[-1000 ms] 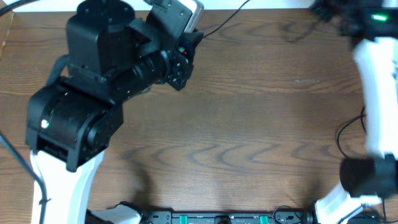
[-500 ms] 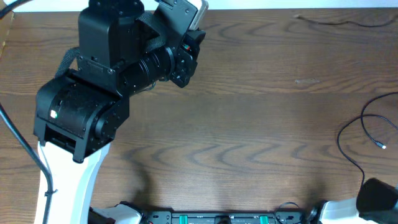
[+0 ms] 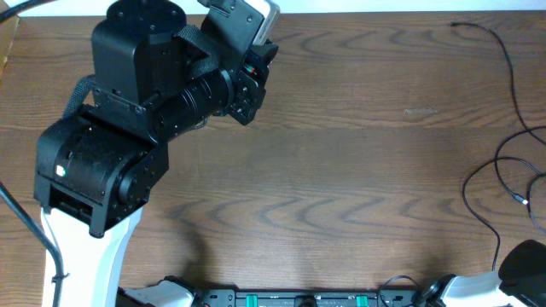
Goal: Untangle cables
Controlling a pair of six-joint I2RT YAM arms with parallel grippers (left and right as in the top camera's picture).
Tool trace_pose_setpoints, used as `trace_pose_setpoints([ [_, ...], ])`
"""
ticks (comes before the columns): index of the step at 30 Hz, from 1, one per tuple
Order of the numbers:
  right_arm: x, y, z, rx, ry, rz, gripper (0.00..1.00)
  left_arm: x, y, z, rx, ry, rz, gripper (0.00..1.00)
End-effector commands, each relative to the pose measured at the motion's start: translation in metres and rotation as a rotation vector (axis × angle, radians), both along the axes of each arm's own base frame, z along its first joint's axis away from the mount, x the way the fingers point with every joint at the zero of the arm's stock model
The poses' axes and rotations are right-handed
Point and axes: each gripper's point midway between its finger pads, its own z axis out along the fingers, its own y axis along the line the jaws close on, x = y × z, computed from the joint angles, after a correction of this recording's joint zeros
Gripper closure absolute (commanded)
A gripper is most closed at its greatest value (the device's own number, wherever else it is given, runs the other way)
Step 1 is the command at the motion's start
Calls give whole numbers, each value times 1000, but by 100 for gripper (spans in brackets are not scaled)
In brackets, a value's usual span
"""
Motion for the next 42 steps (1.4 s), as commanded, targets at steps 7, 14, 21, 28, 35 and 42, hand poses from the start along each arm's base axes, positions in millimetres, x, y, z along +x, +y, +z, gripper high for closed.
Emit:
trace_pose_setpoints([
  [7, 54, 243, 4, 271, -58, 785, 1, -4, 2, 5, -12, -8, 7, 91],
  [14, 90, 335, -52, 189, 98, 905, 1, -4, 3, 4, -9, -6, 10, 91],
  [21, 128, 428, -170, 293, 306, 1068, 2, 4, 16, 1, 51, -33, 75, 91],
  [28, 143, 487, -270, 333, 364, 1304, 5, 12, 45, -9, 312, -135, 134, 91],
  [35, 141, 548, -331, 343, 337, 1458, 6, 13, 45, -5, 288, -138, 145, 91],
  [42, 159, 600, -327, 321, 159, 1495, 20, 11, 46, -5, 248, -109, 168, 91],
])
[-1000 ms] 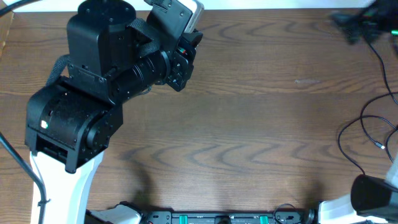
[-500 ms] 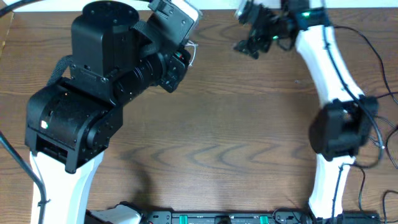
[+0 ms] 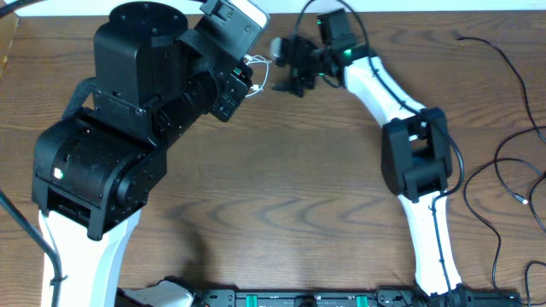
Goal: Untangle cables
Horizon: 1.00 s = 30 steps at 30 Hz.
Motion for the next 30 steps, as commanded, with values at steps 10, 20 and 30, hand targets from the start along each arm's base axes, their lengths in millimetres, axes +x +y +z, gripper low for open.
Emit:
trace_pose_setpoints([
  [10, 0, 24, -43, 82, 95, -13, 24, -9, 2, 9, -56, -2, 10, 91],
  [20, 4, 35, -38, 115, 80, -27, 90, -11, -3, 11, -72, -2, -19, 91],
  [30, 33, 3, 10, 163, 92, -125, 99, -11, -3, 11, -72, -3, -18, 91],
])
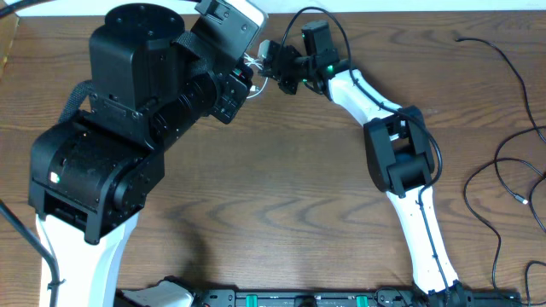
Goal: Untangle cables
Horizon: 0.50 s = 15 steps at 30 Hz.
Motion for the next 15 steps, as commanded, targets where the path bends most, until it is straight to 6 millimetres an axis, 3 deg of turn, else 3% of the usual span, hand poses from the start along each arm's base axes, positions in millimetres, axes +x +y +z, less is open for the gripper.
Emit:
trace_pose_setpoints([
  [1, 24, -31, 58, 37, -26, -62, 99, -6, 1, 8, -19, -16, -9, 91],
  [6, 37, -93, 132, -14, -93, -159, 99, -6, 1, 8, -21, -20, -9, 91],
  [9, 33, -120, 169, -45, -131, -210, 99, -6, 0, 8, -21, -19, -9, 91],
  [10, 27, -135, 193, -60, -141, -243, 99, -3, -1, 7, -19, -15, -9, 91],
  [15, -6, -162, 255, -106, -184, -292, 99, 24, -14, -16, 6, 38, -8, 92],
])
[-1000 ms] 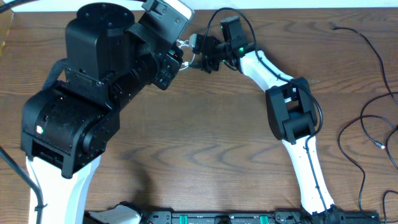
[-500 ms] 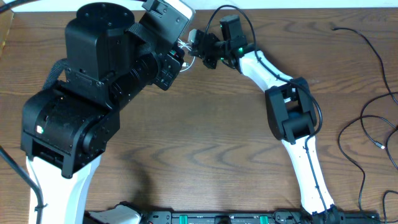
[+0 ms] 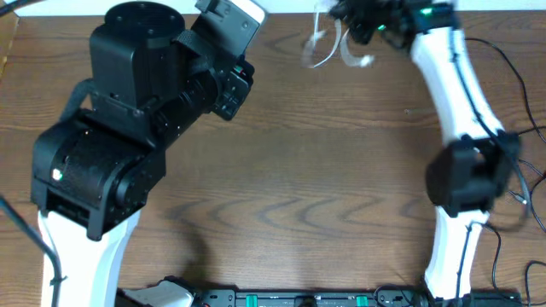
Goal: Untangle cables
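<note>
A white cable (image 3: 322,44) shows as blurred loops near the table's far edge, a little right of the middle, hanging from my right gripper (image 3: 350,19). That gripper is shut on it at the top of the overhead view, its white arm (image 3: 456,94) reaching up from the lower right. My left gripper (image 3: 239,81) points right at the upper left, beneath its bulky black arm (image 3: 128,119). Its fingers are mostly hidden and nothing white shows at them. A gap of bare wood separates the two grippers.
Thin black cables (image 3: 505,53) lie along the right edge of the wooden table (image 3: 299,188), partly behind the right arm. The left arm's big black body covers the table's upper left. A rail with green clips (image 3: 299,299) runs along the front edge.
My right gripper was right up against the left gripper at the white cable. It is now farther right and back, with the white cable hanging from it, away from the left gripper.
At first only the left arm was over the table, with the right arm down in the lower right corner. Then the right gripper was near the left gripper and the white cable, then touching there. Now the right gripper holds the cable off to the right.
</note>
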Controlling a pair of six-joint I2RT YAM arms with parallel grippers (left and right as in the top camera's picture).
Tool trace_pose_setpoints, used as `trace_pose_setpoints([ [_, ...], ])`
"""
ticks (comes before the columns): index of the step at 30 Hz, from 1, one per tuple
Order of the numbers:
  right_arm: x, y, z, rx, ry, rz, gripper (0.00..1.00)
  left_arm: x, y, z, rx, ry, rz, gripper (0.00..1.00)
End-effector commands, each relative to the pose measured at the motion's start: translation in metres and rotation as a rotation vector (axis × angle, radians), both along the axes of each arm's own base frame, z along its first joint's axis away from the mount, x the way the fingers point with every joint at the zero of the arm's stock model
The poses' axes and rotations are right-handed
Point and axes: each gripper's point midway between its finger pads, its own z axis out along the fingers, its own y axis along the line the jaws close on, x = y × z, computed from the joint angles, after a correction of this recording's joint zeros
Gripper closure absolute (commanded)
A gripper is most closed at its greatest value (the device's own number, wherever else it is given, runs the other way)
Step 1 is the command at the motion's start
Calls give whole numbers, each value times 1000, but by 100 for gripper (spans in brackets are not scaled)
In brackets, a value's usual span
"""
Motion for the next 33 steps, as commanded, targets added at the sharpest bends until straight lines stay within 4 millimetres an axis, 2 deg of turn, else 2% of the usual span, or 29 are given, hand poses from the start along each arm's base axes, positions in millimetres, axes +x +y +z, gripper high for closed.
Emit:
trace_pose_setpoints([
  [1, -27, -9, 71, -49, -122, -18, 99, 26, -15, -25, 21, 65, -7, 92],
  [3, -39, -15, 92, -68, -149, -45, 99, 40, -22, -39, 33, 97, -6, 92],
  [4, -55, -20, 118, -70, -180, -59, 99, 58, -31, -56, 41, 128, -2, 92],
  [6, -66, -27, 134, -77, -199, -78, 99, 71, -38, -68, 41, 151, 5, 92],
  [11, -87, -51, 158, -141, -235, -150, 99, 103, -53, -103, 7, 234, 32, 92],
  [14, -96, -63, 168, -166, -250, -188, 99, 108, -64, -118, -28, 287, -29, 92],
  [18, -106, -88, 184, -180, -270, -252, 99, 116, -65, -128, -76, 334, -33, 92],
  [23, -118, -119, 198, -187, -281, -319, 99, 116, -65, -138, -76, 361, -34, 92],
  [26, -121, -151, 202, -197, -276, -391, 99, 115, -64, -144, -70, 377, -33, 92],
  [33, -131, -213, 187, -229, -190, -521, 99, 120, -66, -143, -76, 362, -35, 92],
])
